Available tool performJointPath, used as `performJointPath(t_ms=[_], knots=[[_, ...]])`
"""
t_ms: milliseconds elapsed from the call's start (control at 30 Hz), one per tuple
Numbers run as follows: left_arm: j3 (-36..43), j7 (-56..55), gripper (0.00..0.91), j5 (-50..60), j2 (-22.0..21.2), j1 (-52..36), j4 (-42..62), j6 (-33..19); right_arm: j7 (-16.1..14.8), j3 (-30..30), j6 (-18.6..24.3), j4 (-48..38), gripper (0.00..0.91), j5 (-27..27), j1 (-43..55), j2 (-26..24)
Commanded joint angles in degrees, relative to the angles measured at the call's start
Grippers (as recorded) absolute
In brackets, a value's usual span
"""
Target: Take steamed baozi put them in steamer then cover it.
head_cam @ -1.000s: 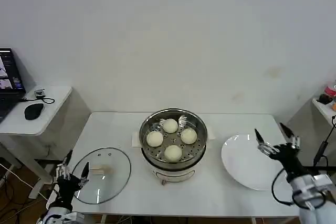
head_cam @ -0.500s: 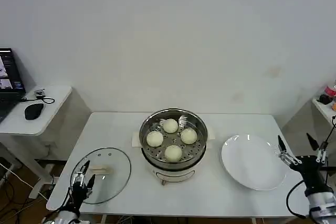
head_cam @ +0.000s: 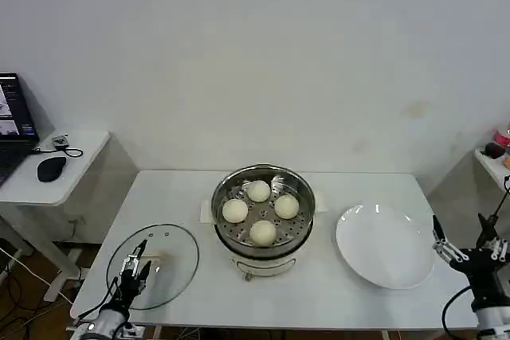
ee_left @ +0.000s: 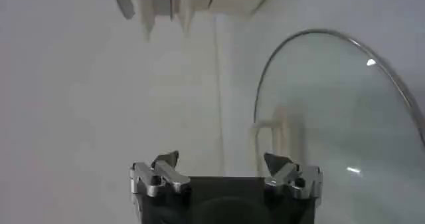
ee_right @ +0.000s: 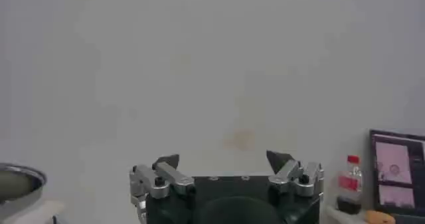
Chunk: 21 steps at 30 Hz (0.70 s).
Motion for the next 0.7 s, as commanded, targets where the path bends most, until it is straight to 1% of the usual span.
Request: performJointPath(t_ms=[33, 400, 433, 500, 700], knots=[[1.75, 0.04, 0.907, 0.90, 0.19, -6.25, 5.25, 0.15, -0.21, 0.73, 0.60, 0.09, 0.907, -0.16, -0.96, 0.91], [3.04, -0.07, 0.907, -0.03, 0.16, -12.50, 9.62, 0.22, -0.48, 0.55, 0.45, -0.12, 0.907, -0.64, -0.84, 1.55], [3.34, 0.08, 0.685, -0.11, 0.32, -12.73, 9.75, 0.24, -0.48, 0.38, 0.45, -0.38, 0.907, -0.83, -0.75, 1.64], [3.62, 0.04, 0.000, -0.62, 0.35, -13.09, 10.21, 0.21, -0.46, 0.24, 0.51, -0.71, 0.907, -0.94, -0.64, 1.75], [4.21, 0.23, 0.000, -0.85, 0.24, -13.30, 11.30, -0.07, -0.45, -0.14, 0.20, -0.91, 0.907, -0.79, -0.15, 1.85]])
